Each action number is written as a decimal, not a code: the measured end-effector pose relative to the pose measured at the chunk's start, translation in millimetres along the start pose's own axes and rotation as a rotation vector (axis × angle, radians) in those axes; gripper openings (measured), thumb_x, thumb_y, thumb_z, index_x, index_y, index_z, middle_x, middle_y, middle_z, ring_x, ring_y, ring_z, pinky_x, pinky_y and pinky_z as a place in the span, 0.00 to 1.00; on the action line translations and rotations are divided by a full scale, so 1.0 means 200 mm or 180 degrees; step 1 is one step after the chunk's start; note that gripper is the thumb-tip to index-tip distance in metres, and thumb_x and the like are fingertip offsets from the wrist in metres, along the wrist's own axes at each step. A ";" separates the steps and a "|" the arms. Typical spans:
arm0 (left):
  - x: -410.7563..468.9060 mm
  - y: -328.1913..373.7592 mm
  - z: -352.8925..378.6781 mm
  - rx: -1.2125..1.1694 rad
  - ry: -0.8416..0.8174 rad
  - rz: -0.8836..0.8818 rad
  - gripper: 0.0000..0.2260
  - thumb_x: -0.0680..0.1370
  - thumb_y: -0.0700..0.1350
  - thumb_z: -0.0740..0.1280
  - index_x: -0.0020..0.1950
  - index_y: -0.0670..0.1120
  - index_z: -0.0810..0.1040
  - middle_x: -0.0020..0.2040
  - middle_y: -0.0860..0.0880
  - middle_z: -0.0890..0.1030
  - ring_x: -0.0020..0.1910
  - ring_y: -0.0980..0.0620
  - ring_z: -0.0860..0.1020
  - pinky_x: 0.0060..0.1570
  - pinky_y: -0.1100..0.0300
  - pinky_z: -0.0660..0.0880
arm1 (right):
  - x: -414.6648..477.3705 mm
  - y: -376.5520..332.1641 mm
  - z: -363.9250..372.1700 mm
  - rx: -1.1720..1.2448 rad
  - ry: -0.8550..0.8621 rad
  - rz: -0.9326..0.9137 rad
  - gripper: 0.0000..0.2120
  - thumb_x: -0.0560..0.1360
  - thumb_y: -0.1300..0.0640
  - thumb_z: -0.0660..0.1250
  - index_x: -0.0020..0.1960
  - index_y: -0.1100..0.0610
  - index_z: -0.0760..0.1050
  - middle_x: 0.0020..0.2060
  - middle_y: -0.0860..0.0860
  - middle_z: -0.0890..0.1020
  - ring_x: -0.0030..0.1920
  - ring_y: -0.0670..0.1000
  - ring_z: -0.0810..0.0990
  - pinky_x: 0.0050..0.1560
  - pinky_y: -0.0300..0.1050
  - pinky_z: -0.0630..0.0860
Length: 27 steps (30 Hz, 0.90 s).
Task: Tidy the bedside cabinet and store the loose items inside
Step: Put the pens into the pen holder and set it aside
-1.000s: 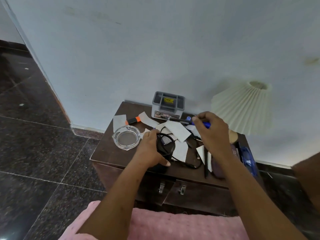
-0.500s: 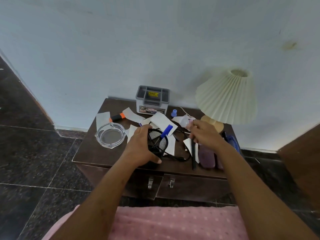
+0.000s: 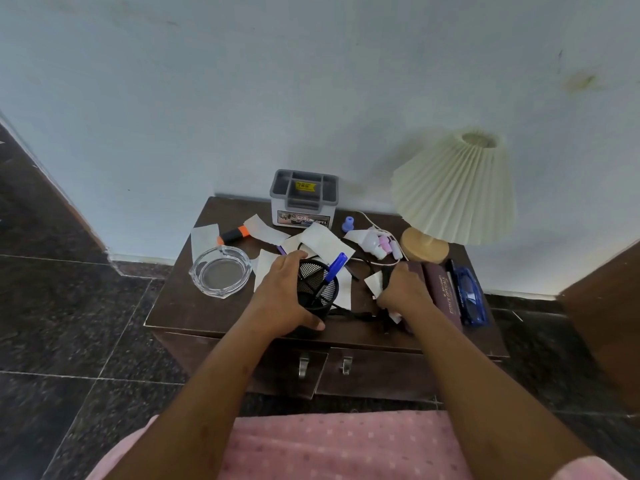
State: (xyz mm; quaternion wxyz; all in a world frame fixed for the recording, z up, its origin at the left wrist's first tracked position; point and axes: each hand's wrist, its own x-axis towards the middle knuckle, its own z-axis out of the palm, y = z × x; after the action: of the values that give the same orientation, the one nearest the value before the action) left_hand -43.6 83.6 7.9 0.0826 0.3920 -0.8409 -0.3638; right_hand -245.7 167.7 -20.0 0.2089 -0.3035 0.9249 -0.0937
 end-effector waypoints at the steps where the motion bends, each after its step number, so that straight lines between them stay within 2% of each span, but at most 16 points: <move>1: 0.00 0.00 0.00 0.0001 -0.0007 0.0001 0.50 0.58 0.47 0.82 0.73 0.52 0.56 0.72 0.49 0.62 0.70 0.48 0.63 0.66 0.54 0.65 | 0.00 0.00 -0.01 0.0216 -0.0057 0.0107 0.30 0.69 0.60 0.70 0.66 0.66 0.61 0.57 0.62 0.75 0.58 0.61 0.76 0.49 0.49 0.73; 2: 0.00 0.00 -0.01 0.0008 -0.0013 0.0004 0.50 0.58 0.47 0.81 0.74 0.52 0.56 0.72 0.49 0.62 0.71 0.48 0.63 0.66 0.54 0.66 | 0.00 0.00 -0.02 0.0434 -0.0144 0.0201 0.26 0.70 0.60 0.69 0.63 0.66 0.64 0.54 0.61 0.76 0.55 0.60 0.77 0.46 0.48 0.72; 4: 0.00 0.01 -0.01 0.0027 -0.0034 0.0010 0.50 0.58 0.47 0.81 0.74 0.51 0.56 0.72 0.49 0.62 0.71 0.48 0.63 0.66 0.53 0.66 | -0.01 -0.02 -0.06 0.0976 -0.0350 0.0262 0.09 0.72 0.60 0.64 0.50 0.63 0.71 0.44 0.58 0.75 0.44 0.56 0.76 0.40 0.44 0.70; 5: 0.00 0.01 -0.01 0.0040 -0.0049 0.0008 0.50 0.58 0.47 0.81 0.74 0.51 0.56 0.72 0.49 0.62 0.70 0.48 0.63 0.66 0.53 0.66 | -0.02 -0.03 -0.08 0.1305 -0.0481 0.0337 0.03 0.73 0.61 0.61 0.44 0.61 0.71 0.39 0.56 0.73 0.39 0.53 0.73 0.36 0.42 0.69; 8: 0.00 0.01 -0.02 0.0092 -0.0104 -0.0004 0.50 0.58 0.48 0.81 0.74 0.51 0.57 0.72 0.49 0.62 0.70 0.48 0.64 0.66 0.53 0.66 | -0.07 -0.05 -0.17 0.2163 -0.0970 0.0774 0.06 0.75 0.63 0.57 0.39 0.57 0.67 0.32 0.52 0.69 0.28 0.46 0.67 0.23 0.33 0.63; 11: 0.00 0.01 -0.02 0.0135 -0.0142 -0.0002 0.50 0.58 0.49 0.81 0.73 0.51 0.57 0.71 0.49 0.63 0.69 0.49 0.64 0.65 0.54 0.66 | -0.12 -0.06 -0.26 0.2430 -0.1108 0.0780 0.10 0.77 0.61 0.56 0.37 0.55 0.68 0.27 0.48 0.66 0.19 0.42 0.61 0.17 0.31 0.56; 14: -0.01 0.01 -0.02 0.0163 -0.0146 -0.0004 0.50 0.58 0.49 0.81 0.73 0.51 0.57 0.72 0.49 0.63 0.70 0.49 0.64 0.66 0.54 0.66 | -0.16 -0.09 -0.31 0.2821 -0.1014 0.0120 0.10 0.79 0.52 0.56 0.40 0.53 0.67 0.25 0.46 0.63 0.20 0.42 0.58 0.18 0.33 0.53; 15: -0.01 0.01 -0.02 0.0160 -0.0148 0.0002 0.50 0.58 0.49 0.81 0.73 0.51 0.57 0.72 0.49 0.63 0.70 0.49 0.64 0.66 0.54 0.66 | -0.17 -0.10 -0.32 0.2976 -0.1018 -0.0174 0.11 0.80 0.50 0.55 0.41 0.52 0.68 0.25 0.46 0.64 0.22 0.43 0.59 0.20 0.33 0.55; 17: 0.00 0.01 -0.02 0.0137 -0.0150 0.0030 0.50 0.58 0.50 0.81 0.73 0.51 0.58 0.71 0.50 0.64 0.69 0.49 0.64 0.65 0.55 0.66 | -0.21 -0.15 -0.29 0.3249 -0.0983 -0.0775 0.12 0.82 0.51 0.53 0.42 0.52 0.69 0.25 0.46 0.71 0.27 0.45 0.66 0.26 0.35 0.63; 19: 0.00 0.01 -0.02 0.0091 -0.0148 0.0072 0.50 0.57 0.51 0.81 0.73 0.51 0.59 0.70 0.50 0.65 0.68 0.50 0.65 0.64 0.55 0.66 | -0.24 -0.21 -0.25 0.3437 -0.0996 -0.1203 0.12 0.83 0.57 0.52 0.46 0.53 0.71 0.33 0.45 0.80 0.37 0.47 0.74 0.41 0.41 0.71; 21: 0.01 0.00 -0.02 0.0060 -0.0125 0.0110 0.49 0.57 0.52 0.81 0.73 0.50 0.59 0.70 0.50 0.65 0.68 0.50 0.65 0.64 0.56 0.66 | -0.27 -0.26 -0.20 0.3366 -0.0957 -0.1436 0.11 0.83 0.59 0.51 0.50 0.51 0.71 0.44 0.45 0.83 0.52 0.47 0.79 0.58 0.47 0.70; 22: 0.01 0.00 -0.02 0.0064 -0.0102 0.0114 0.50 0.57 0.53 0.81 0.73 0.50 0.59 0.70 0.50 0.65 0.68 0.50 0.65 0.64 0.56 0.66 | -0.27 -0.28 -0.18 0.3281 -0.0884 -0.1518 0.10 0.83 0.60 0.52 0.51 0.50 0.70 0.48 0.45 0.83 0.57 0.48 0.78 0.62 0.47 0.68; 24: 0.01 -0.01 -0.02 0.0052 -0.0019 0.0093 0.50 0.57 0.55 0.81 0.73 0.49 0.59 0.69 0.49 0.66 0.67 0.50 0.66 0.64 0.57 0.66 | -0.29 -0.31 -0.16 0.3137 -0.0699 -0.1624 0.08 0.83 0.60 0.52 0.52 0.53 0.69 0.51 0.44 0.81 0.59 0.46 0.76 0.60 0.41 0.69; 27: 0.02 -0.03 -0.03 -0.0021 0.0103 0.0031 0.48 0.56 0.55 0.81 0.71 0.49 0.62 0.66 0.50 0.68 0.62 0.52 0.69 0.58 0.60 0.67 | -0.29 -0.34 -0.16 0.3192 -0.0398 -0.1724 0.05 0.82 0.61 0.52 0.53 0.56 0.66 0.50 0.47 0.81 0.53 0.39 0.77 0.53 0.30 0.71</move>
State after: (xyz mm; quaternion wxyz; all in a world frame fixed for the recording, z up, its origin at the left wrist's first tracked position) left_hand -40.5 74.6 7.2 0.0993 0.3935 -0.8402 -0.3598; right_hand -182.2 150.6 48.7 0.3502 -0.3984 0.6425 -0.5531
